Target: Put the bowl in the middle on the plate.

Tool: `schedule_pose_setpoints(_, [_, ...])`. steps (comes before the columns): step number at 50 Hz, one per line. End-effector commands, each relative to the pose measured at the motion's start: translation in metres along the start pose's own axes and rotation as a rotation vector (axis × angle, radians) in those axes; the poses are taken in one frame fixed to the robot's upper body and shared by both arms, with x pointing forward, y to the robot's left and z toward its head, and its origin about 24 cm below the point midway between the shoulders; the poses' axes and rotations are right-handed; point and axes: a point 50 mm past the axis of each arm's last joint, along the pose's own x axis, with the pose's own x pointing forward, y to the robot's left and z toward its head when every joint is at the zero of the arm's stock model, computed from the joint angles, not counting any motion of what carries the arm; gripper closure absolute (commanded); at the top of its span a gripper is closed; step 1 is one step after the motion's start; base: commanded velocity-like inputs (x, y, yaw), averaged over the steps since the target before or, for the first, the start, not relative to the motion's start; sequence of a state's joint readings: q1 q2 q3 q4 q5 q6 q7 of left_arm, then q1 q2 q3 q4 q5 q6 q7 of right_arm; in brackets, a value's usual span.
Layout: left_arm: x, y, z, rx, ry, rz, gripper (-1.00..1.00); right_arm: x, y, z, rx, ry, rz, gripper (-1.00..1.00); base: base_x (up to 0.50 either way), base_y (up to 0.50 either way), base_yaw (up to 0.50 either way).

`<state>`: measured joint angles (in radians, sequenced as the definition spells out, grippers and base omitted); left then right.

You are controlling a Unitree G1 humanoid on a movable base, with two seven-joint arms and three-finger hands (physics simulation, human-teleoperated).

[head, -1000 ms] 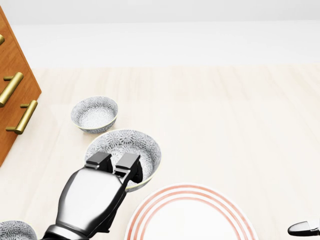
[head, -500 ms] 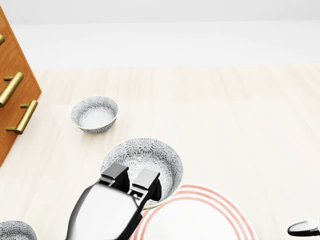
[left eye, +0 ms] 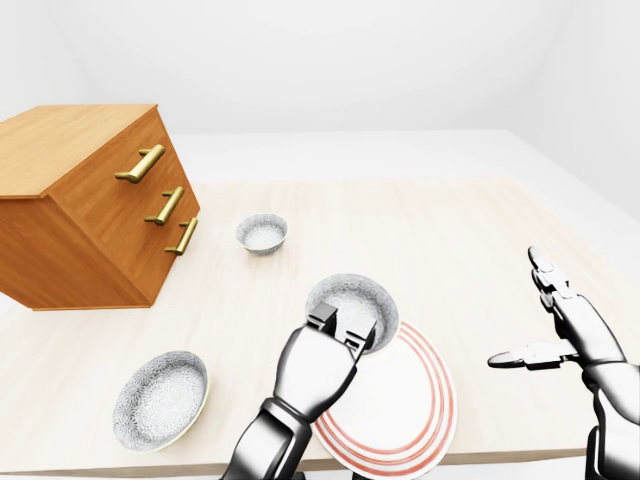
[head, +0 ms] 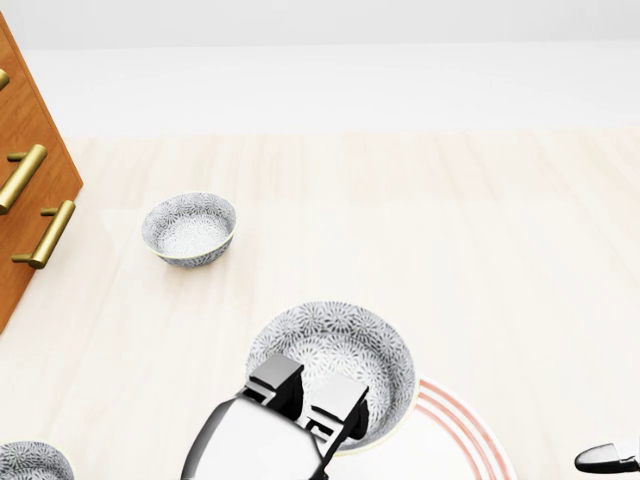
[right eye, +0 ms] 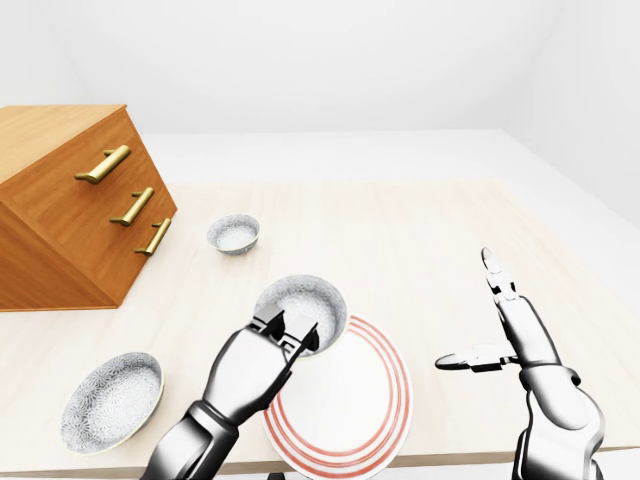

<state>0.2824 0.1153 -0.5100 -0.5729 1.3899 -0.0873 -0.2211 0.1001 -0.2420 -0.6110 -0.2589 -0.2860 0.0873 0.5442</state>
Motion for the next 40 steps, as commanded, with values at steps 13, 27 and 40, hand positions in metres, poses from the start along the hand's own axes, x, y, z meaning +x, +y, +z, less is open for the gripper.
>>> schedule_pose_setpoints(13, [0.000,-0.019,0.019,0.027,-0.081,-0.002,1.00,0.000,-0.001,0.001,-0.003,-0.003,0.000,-1.00,0.00,0.00,0.00])
schedule_pose_setpoints(27, [0.001,-0.021,0.016,0.026,-0.076,-0.010,1.00,0.000,0.000,0.001,-0.003,-0.001,0.001,-1.00,0.00,0.00,0.00])
schedule_pose_setpoints(40, [-0.002,-0.016,0.022,-0.007,-0.101,0.013,1.00,0.000,0.001,-0.001,-0.001,0.004,0.002,-1.00,0.00,0.00,0.00])
